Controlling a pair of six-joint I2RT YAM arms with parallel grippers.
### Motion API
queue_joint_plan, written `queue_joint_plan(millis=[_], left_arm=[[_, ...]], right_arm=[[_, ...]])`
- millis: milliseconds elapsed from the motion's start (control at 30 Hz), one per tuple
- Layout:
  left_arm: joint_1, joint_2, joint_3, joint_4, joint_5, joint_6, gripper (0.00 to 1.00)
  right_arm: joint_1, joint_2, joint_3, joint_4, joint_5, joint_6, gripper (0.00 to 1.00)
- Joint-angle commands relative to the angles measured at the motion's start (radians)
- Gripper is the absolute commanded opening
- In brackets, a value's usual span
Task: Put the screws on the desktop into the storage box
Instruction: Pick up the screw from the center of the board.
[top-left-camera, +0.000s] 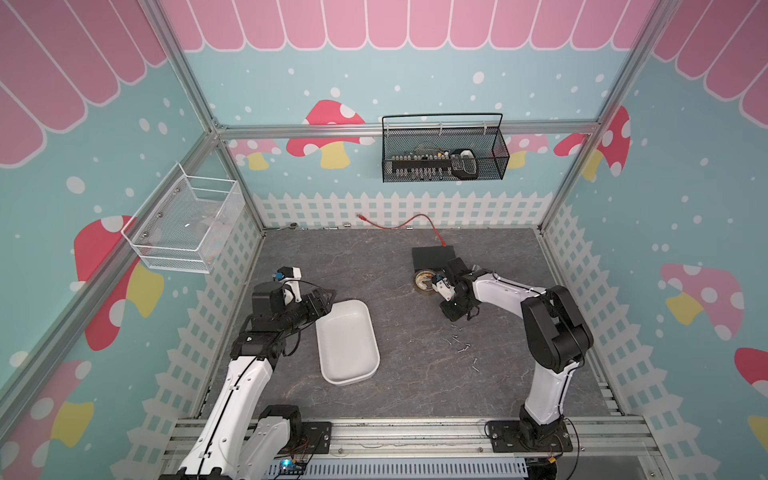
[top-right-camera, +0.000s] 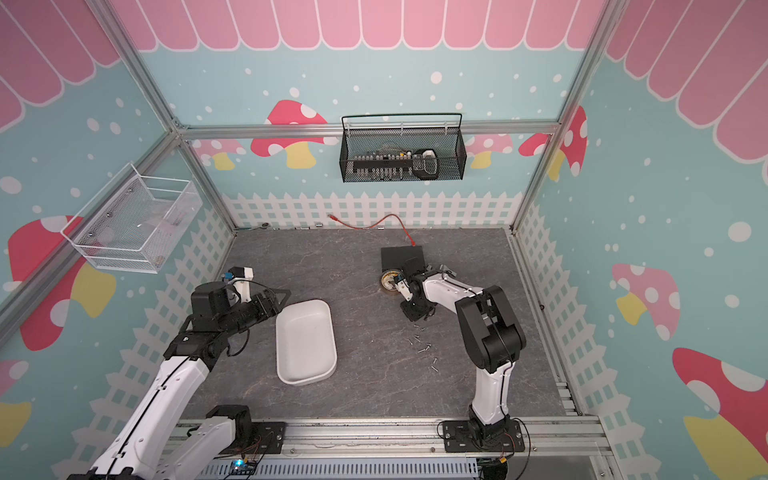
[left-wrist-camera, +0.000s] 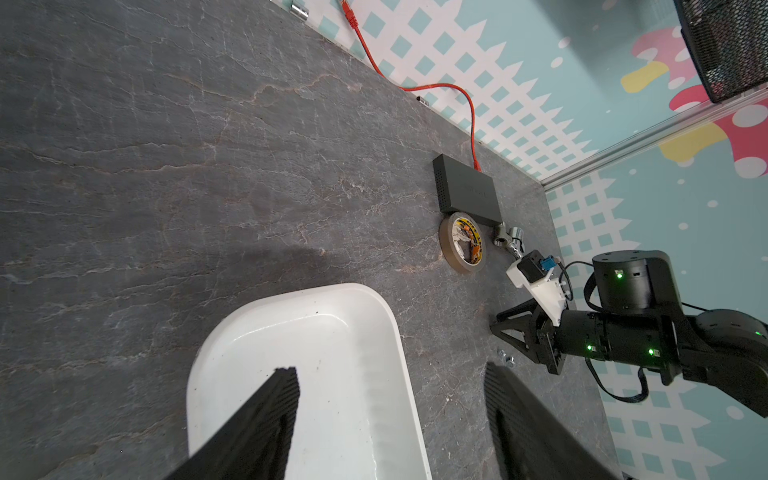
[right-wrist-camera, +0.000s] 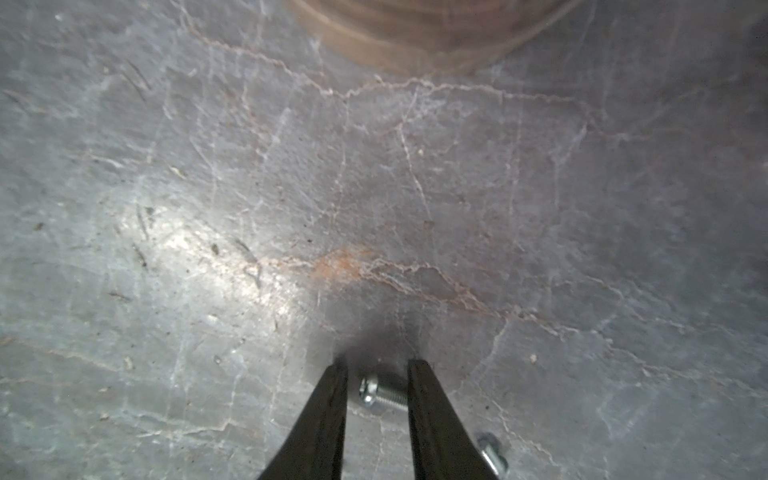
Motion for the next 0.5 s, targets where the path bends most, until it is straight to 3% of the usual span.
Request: queue_joint_plan(millis=[0, 200, 467], left_arm=[[-0.006, 0.002, -0.012, -0.01, 0.0, 0.013, 0.76], [-0.012, 0.002, -0.011, -0.012, -0.004, 0.013, 0.76], [-0.015, 0.005, -0.011, -0.01, -0.006, 0.014, 0.76]], right_arm=[[-0.001, 0.017, -0.039, -0.039, 0.083, 0.027, 0.29], [-0.006, 0.017, -0.05, -0.043, 0.082, 0.037, 0.36], [-0.009, 0.018, -0.056, -0.038, 0.056, 0.043, 0.24]])
